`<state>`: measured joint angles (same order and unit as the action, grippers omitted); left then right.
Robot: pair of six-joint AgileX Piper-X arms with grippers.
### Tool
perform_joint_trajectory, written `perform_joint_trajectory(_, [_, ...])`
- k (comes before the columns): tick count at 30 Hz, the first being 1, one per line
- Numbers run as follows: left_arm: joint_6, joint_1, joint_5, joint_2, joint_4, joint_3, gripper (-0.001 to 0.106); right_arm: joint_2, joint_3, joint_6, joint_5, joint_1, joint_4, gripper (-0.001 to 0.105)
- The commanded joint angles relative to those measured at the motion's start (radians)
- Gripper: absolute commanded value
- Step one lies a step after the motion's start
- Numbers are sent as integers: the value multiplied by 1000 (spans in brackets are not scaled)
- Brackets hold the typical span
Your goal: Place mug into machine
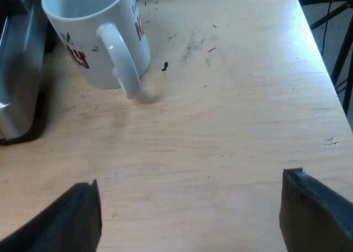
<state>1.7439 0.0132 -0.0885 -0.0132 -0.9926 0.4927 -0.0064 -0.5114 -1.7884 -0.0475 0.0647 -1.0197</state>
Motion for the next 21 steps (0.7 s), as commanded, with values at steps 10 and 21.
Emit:
perform_joint_trajectory(10, [14,0,-152,-131,34,26,85,-41,-16,15,-3,-1,46,69])
perform_joint_trajectory(21, [2,242,-286,-12,102,69,85,104,-119,4,-184,-8,37,69])
